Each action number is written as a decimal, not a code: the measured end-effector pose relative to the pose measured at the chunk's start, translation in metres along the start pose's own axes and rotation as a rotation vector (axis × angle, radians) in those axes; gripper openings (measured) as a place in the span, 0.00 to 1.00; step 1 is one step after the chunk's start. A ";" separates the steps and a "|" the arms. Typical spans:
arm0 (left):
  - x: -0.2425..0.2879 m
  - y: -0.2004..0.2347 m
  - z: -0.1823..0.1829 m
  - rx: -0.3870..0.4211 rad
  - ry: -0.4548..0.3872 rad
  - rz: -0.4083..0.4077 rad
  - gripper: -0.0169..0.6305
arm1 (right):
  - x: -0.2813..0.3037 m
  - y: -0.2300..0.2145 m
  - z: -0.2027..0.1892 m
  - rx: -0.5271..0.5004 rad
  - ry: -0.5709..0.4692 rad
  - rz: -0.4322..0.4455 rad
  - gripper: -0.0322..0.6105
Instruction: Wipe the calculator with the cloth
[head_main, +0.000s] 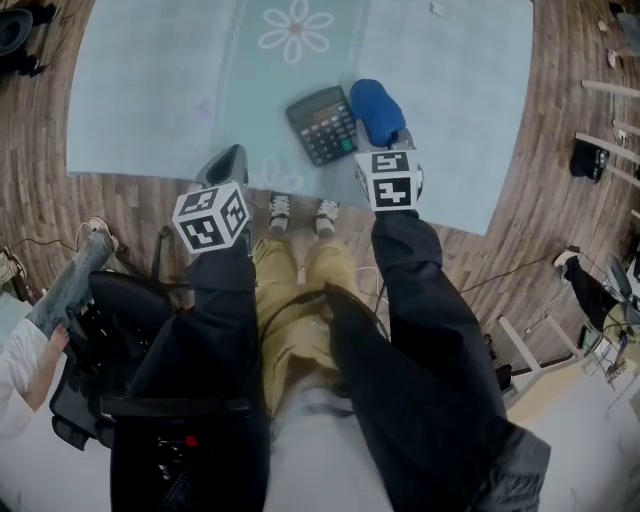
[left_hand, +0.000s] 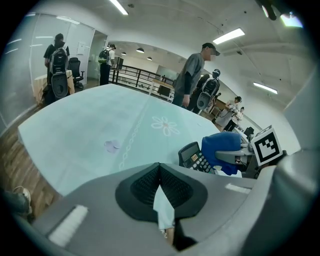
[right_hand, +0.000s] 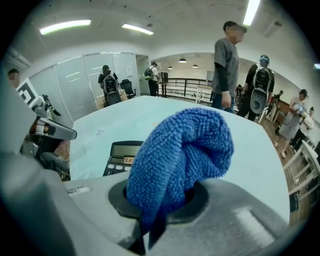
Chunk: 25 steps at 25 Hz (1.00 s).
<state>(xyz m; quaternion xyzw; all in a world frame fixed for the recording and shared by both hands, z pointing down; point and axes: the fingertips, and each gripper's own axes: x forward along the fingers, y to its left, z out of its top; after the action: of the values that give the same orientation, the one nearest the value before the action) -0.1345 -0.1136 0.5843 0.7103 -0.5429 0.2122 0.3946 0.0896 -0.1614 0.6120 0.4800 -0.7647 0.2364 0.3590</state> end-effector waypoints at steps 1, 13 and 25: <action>0.001 0.000 -0.001 0.000 0.004 0.000 0.02 | 0.004 0.008 -0.001 -0.001 0.011 0.016 0.14; 0.005 0.003 -0.006 -0.006 0.021 -0.002 0.02 | 0.020 0.056 -0.004 -0.076 0.063 0.080 0.14; 0.000 0.007 -0.007 -0.006 0.013 0.001 0.02 | 0.021 0.110 -0.004 -0.063 0.053 0.204 0.14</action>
<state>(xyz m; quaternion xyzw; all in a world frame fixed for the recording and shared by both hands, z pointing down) -0.1401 -0.1087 0.5905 0.7075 -0.5413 0.2156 0.3999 -0.0143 -0.1235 0.6290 0.3819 -0.8069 0.2601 0.3681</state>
